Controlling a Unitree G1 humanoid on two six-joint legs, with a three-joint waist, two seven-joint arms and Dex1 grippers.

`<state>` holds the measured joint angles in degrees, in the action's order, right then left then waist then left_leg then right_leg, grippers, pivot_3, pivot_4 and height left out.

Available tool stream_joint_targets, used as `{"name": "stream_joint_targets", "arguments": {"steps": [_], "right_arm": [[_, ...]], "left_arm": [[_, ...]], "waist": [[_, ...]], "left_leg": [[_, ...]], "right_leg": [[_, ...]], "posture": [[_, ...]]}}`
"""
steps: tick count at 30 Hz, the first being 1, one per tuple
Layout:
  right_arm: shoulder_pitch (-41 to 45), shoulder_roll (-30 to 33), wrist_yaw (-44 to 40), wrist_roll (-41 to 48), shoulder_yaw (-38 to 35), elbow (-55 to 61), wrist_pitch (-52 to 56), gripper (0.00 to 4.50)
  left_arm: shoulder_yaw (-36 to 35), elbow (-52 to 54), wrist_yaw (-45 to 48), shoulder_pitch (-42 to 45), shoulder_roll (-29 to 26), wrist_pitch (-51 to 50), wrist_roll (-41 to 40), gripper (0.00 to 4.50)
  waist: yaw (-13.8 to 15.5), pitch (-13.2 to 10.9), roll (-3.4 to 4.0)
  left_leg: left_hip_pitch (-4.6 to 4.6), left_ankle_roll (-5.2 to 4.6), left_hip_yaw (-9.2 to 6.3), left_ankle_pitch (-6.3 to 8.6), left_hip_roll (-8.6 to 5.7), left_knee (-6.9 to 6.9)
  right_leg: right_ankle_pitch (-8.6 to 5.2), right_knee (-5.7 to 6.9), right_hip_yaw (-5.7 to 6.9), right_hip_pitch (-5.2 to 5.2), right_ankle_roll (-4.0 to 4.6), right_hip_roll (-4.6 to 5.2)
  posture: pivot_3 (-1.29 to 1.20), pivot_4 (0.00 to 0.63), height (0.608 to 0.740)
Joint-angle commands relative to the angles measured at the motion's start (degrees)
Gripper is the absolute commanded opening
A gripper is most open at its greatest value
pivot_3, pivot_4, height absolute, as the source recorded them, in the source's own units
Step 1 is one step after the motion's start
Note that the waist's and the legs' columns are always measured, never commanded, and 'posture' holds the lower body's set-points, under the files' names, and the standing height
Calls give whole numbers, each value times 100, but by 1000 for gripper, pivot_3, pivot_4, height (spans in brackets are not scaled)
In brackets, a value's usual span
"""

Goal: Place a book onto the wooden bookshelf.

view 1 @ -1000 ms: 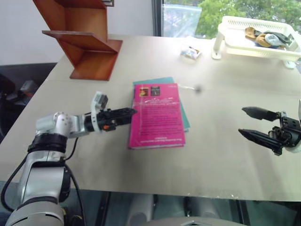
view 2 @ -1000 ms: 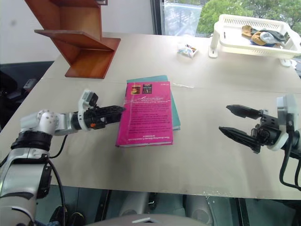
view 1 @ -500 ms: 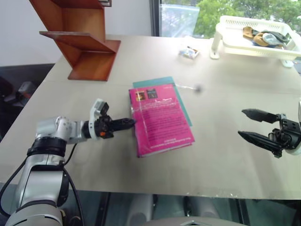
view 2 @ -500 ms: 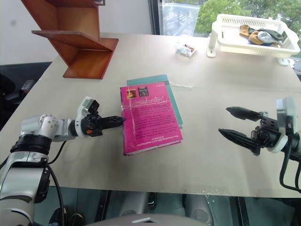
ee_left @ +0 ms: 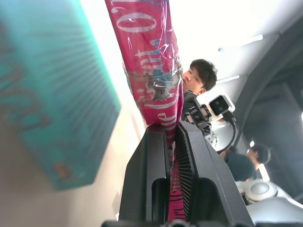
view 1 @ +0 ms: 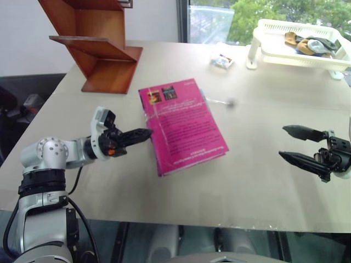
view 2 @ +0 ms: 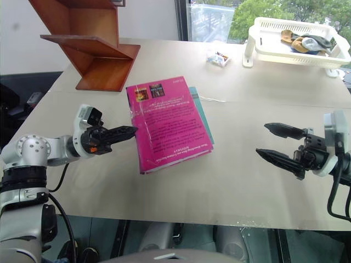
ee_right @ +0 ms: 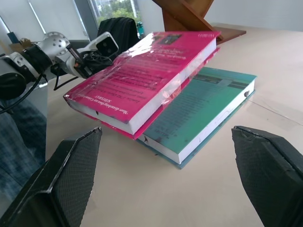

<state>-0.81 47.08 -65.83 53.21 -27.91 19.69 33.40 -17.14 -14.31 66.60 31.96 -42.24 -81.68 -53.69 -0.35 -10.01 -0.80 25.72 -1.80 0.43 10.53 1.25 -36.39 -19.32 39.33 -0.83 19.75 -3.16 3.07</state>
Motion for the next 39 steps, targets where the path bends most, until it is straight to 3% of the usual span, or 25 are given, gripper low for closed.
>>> {"name": "stream_joint_targets", "arguments": {"steps": [1,3,6,16,19,26,34,39], "right_arm": [[180,150,-81,114,-214,-79,-58,4500],[272,176,-139,158,-256,-189,-63,4500],[528,298,-315,342,-424,-524,-17,4500],[1818,646,-1067,1742,-1292,-2301,733,4500],[2066,741,-1229,1706,-1349,-2772,747,4500],[2567,659,-1503,1409,-1152,-3388,598,4500],[2931,661,-1781,1171,-1068,-3782,582,4500],[2924,611,-1805,1145,-1122,-3753,594,4500]], "left_arm": [[-197,936,-499,578,56,956,129,39],[-277,1053,-759,1001,104,1325,208,39],[-33,1448,-717,1544,-257,2510,830,39],[716,1537,-51,2078,-1519,5125,2540,39],[629,1209,-224,2364,-1759,6003,3069,39],[1056,528,-446,2836,-2209,9117,4777,39],[1541,-406,-223,2982,-2882,10293,5755,39],[1848,-1231,-516,3392,-2960,10812,6427,39]], "waist": [[18,-6,-9],[23,-6,-10],[10,-8,-13],[-21,-13,-11],[-20,-20,-10],[-23,-23,-9],[-35,-26,-5],[-31,-26,-6]], "left_leg": [[0,1,-2,-1,0,-2],[-1,4,-4,-2,0,-5],[-2,3,3,-2,-1,-7],[-8,2,25,-1,6,4],[-4,1,26,-1,5,4],[-5,0,35,0,5,4],[0,-1,52,0,7,5],[5,-2,61,0,8,4]], "right_leg": [[0,2,-1,0,0,1],[0,10,-2,0,0,-5],[0,10,-2,1,0,-14],[0,-4,-19,3,0,-27],[0,-6,-20,5,0,-28],[0,-6,-26,8,-1,-28],[0,13,-44,33,-1,-30],[-2,31,-52,49,-3,-30]], "posture": [[0,150,740],[0,150,740],[0,150,740],[0,150,740],[0,150,740],[0,150,740],[0,150,740],[0,150,740]]}}
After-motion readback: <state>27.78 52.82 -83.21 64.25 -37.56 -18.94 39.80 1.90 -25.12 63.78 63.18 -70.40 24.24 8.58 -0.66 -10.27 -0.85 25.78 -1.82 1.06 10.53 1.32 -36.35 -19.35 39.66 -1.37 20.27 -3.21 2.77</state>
